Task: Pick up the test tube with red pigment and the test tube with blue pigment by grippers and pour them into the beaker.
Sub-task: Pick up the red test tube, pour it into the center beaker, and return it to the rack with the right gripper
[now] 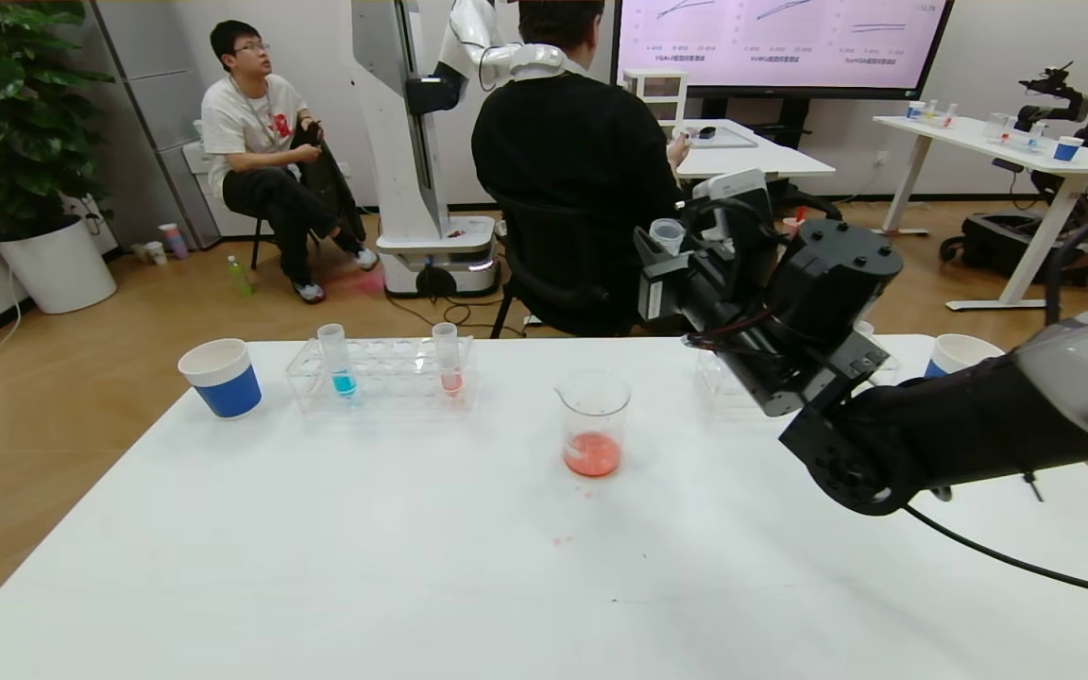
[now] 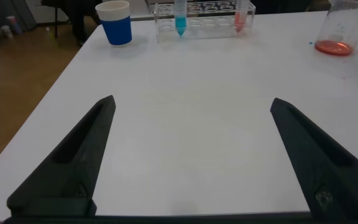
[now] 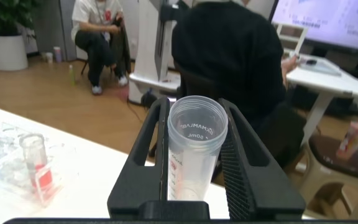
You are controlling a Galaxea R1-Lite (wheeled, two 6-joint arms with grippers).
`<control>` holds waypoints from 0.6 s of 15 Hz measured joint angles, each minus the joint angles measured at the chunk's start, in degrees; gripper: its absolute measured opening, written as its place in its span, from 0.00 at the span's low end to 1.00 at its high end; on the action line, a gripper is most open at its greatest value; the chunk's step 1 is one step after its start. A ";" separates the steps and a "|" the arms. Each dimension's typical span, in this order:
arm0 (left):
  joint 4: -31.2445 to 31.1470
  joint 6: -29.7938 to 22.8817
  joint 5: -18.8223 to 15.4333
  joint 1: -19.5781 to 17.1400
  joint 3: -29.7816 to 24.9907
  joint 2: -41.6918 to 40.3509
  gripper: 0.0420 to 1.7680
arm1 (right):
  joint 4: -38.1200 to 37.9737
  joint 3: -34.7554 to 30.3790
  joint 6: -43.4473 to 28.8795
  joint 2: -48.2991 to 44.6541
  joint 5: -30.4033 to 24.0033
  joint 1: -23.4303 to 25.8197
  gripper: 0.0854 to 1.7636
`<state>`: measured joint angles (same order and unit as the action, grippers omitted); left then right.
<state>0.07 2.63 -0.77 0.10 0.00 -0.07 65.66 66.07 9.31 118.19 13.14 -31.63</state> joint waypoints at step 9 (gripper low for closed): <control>0.00 -0.02 -0.02 0.00 0.00 0.00 0.98 | -14.58 -9.26 -6.57 -16.18 -1.07 6.23 0.25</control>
<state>0.07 2.61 -0.79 0.10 0.00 -0.07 51.08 56.81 2.74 102.01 12.07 -25.41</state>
